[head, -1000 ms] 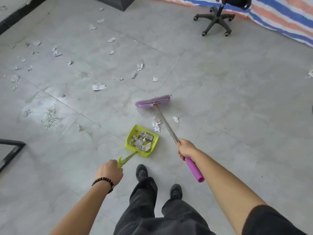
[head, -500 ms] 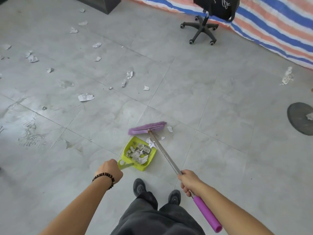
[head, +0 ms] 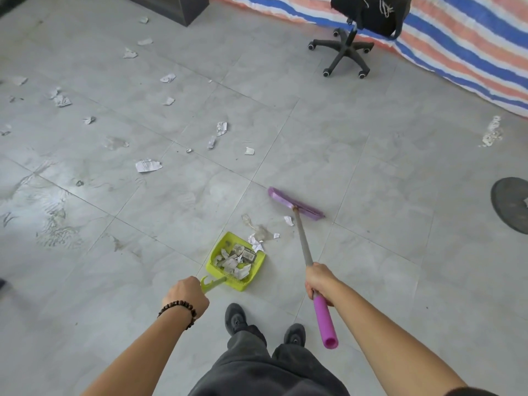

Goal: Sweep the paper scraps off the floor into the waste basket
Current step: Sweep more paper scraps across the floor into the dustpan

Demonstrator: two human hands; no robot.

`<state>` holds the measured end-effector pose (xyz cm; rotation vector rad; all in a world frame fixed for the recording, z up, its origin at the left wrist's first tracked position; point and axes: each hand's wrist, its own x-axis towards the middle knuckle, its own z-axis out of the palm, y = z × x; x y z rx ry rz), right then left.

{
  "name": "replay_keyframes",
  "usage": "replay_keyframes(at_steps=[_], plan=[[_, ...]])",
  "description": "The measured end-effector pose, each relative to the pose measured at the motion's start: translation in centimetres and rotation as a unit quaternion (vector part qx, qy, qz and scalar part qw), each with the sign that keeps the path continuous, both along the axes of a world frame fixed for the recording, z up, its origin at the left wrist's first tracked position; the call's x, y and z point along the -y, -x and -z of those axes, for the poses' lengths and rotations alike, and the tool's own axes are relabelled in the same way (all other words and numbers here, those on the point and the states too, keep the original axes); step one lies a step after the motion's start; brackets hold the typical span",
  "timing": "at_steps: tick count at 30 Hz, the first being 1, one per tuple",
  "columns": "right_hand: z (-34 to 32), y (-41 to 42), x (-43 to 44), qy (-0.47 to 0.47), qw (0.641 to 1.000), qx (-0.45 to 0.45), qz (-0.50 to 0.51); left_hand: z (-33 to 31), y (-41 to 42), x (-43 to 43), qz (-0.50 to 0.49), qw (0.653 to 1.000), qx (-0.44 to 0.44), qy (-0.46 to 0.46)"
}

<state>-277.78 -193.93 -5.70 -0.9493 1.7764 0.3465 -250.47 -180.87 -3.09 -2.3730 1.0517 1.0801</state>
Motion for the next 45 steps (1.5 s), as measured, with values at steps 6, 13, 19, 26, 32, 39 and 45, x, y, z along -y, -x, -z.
replay_keyframes(at_steps=[6, 13, 19, 26, 32, 39, 45], plan=[[-3.7, 0.3, -5.8, -0.092, 0.992, 0.046, -0.080, -0.1, 0.2, 1.2, 0.001, 1.000, -0.002, 0.006], [-9.2, 4.4, -2.1, -0.207, 0.959, 0.171, 0.094, -1.0, 2.0, 0.7, 0.006, 1.000, -0.008, 0.013], [-8.8, 2.3, -3.0, -0.132, 0.976, 0.169, 0.031, -1.0, 1.5, -0.2, -0.015, 1.000, -0.007, 0.020], [-3.4, -0.9, -7.6, -0.079, 0.986, 0.109, -0.096, -0.6, 0.6, -1.2, -0.027, 1.000, -0.003, 0.015], [-6.7, 1.9, -7.4, -0.168, 0.973, 0.156, 0.006, -0.8, 0.2, -1.0, -0.060, 0.997, -0.049, -0.012], [-9.0, 5.7, -4.0, -0.102, 0.968, 0.167, 0.154, -0.6, 0.0, -0.3, -0.048, 0.995, -0.081, -0.036], [-4.7, 1.3, -5.4, 0.020, 0.998, 0.058, 0.004, -0.5, -0.2, -0.7, -0.022, 0.998, -0.052, -0.013]])
